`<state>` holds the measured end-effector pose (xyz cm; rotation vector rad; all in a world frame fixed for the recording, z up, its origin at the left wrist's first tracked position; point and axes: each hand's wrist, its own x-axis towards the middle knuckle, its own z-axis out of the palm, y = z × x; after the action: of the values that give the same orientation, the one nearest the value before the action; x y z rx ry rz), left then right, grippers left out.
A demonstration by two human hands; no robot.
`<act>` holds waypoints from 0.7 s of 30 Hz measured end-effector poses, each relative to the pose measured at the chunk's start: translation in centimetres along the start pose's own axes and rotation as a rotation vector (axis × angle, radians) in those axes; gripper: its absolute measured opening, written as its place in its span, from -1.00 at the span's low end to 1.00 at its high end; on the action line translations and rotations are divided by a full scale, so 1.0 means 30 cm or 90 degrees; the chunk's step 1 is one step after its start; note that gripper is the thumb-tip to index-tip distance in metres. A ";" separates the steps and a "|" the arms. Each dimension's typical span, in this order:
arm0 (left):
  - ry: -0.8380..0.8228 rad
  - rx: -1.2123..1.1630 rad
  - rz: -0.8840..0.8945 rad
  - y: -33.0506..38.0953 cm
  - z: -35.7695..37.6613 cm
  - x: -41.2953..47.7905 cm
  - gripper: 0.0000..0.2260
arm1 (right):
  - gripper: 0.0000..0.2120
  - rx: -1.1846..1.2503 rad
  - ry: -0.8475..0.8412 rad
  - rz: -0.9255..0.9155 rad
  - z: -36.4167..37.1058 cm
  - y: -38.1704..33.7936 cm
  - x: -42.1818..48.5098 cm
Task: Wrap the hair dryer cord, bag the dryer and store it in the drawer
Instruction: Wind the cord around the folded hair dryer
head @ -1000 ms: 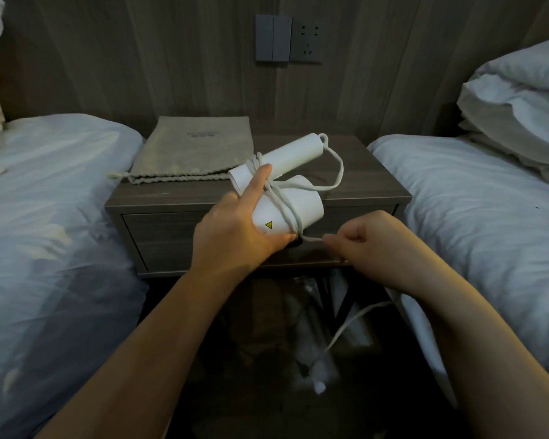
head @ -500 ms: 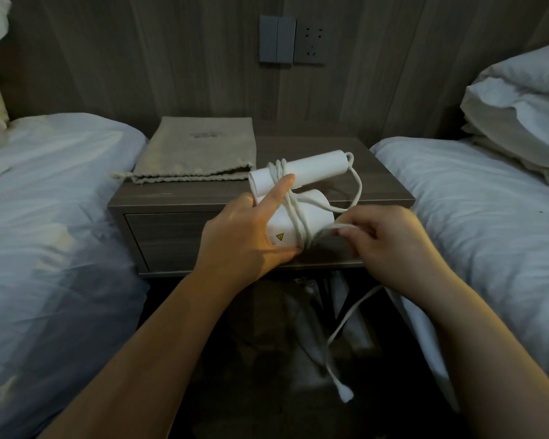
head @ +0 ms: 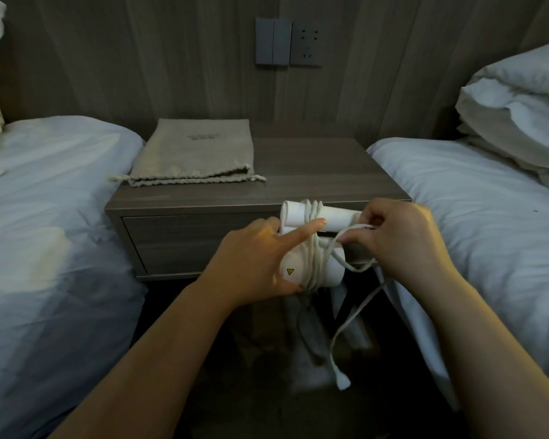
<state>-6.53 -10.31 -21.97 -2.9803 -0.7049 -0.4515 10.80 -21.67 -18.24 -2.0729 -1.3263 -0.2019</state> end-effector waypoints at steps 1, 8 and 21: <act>-0.001 -0.001 0.003 -0.002 -0.001 0.000 -0.15 | -0.75 0.059 -0.017 0.004 0.002 0.007 0.006; -0.029 0.038 0.069 0.007 0.013 0.010 -0.19 | -0.77 0.104 -0.116 -0.086 -0.006 0.069 0.028; -0.007 0.042 0.128 0.037 0.032 0.007 -0.18 | -0.81 0.192 -0.112 0.026 0.000 0.065 0.035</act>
<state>-5.59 -11.11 -22.81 -2.9518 -0.4068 -0.3908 12.97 -21.40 -18.63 -1.8903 -1.3243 0.1928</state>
